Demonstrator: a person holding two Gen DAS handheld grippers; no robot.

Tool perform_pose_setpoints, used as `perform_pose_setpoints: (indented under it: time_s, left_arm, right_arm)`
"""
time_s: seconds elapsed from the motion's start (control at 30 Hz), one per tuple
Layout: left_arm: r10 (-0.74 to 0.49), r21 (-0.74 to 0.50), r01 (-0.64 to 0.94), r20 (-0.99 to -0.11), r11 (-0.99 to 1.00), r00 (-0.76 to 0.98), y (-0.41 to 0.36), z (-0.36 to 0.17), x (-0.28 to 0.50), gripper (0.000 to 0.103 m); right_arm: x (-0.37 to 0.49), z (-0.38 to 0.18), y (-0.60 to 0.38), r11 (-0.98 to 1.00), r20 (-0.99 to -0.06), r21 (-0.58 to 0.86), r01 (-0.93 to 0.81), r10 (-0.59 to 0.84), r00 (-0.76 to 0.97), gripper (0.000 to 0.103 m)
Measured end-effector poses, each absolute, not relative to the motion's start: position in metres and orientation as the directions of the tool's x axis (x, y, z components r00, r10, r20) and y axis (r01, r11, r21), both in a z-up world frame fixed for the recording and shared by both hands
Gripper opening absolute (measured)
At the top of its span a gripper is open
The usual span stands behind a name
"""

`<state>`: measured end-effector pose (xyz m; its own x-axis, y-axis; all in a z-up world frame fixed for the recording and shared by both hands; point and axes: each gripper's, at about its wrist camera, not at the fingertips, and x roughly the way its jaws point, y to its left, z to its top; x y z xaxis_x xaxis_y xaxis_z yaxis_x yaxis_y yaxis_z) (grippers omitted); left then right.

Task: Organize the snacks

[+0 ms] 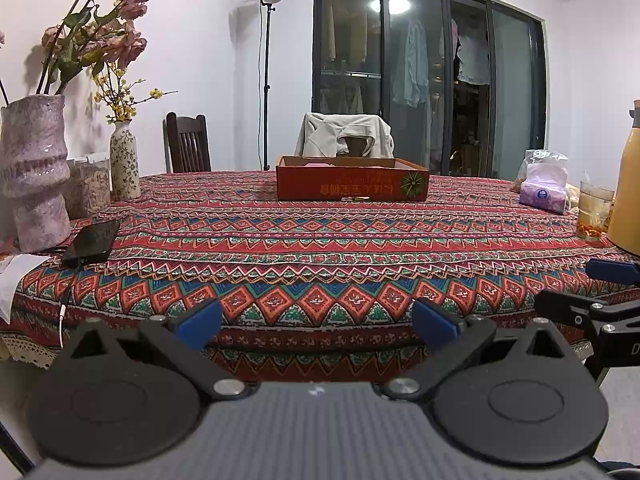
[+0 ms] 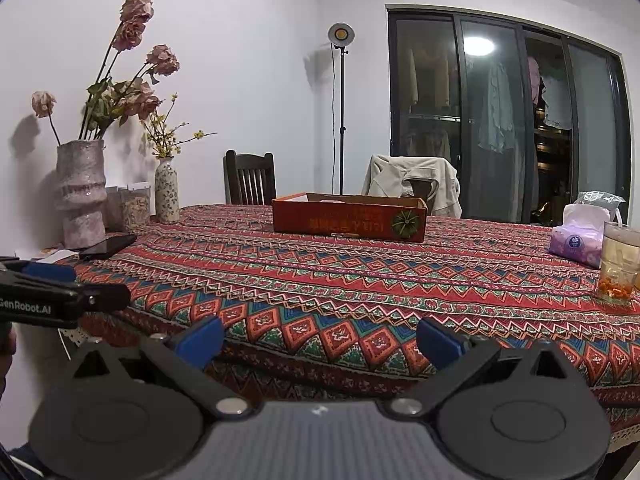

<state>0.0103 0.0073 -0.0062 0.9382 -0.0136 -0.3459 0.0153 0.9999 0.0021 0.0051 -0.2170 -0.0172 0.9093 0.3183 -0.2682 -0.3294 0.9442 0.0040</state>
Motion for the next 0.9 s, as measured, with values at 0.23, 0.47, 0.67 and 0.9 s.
perform_pose_setpoints:
  time_s: [0.23, 0.47, 0.67, 0.9]
  left_arm:
    - [-0.014, 0.001, 0.016, -0.346, 1.0, 0.938, 0.0078, -0.0062, 0.0094, 0.103]
    - [-0.013, 0.003, 0.015, -0.345, 1.0, 0.939, 0.0074, -0.0061, 0.0091, 0.103]
    - [-0.012, 0.005, 0.015, -0.339, 1.0, 0.941, 0.0069, -0.0052, 0.0086, 0.103]
    - [-0.011, 0.006, 0.014, -0.34, 1.0, 0.94, 0.0064, -0.0063, 0.0093, 0.103]
  right_arm:
    - [0.0058, -0.0177, -0.2185, 0.944, -0.27, 0.013, -0.329, 0.32, 0.908, 0.103]
    - [0.0051, -0.0178, -0.2182, 0.944, -0.273, 0.011, -0.328, 0.319, 0.908, 0.103]
    - [0.0045, -0.0177, -0.2175, 0.944, -0.271, 0.007, -0.329, 0.318, 0.908, 0.103]
    - [0.0046, -0.0177, -0.2175, 0.945, -0.272, 0.006, -0.328, 0.317, 0.908, 0.103]
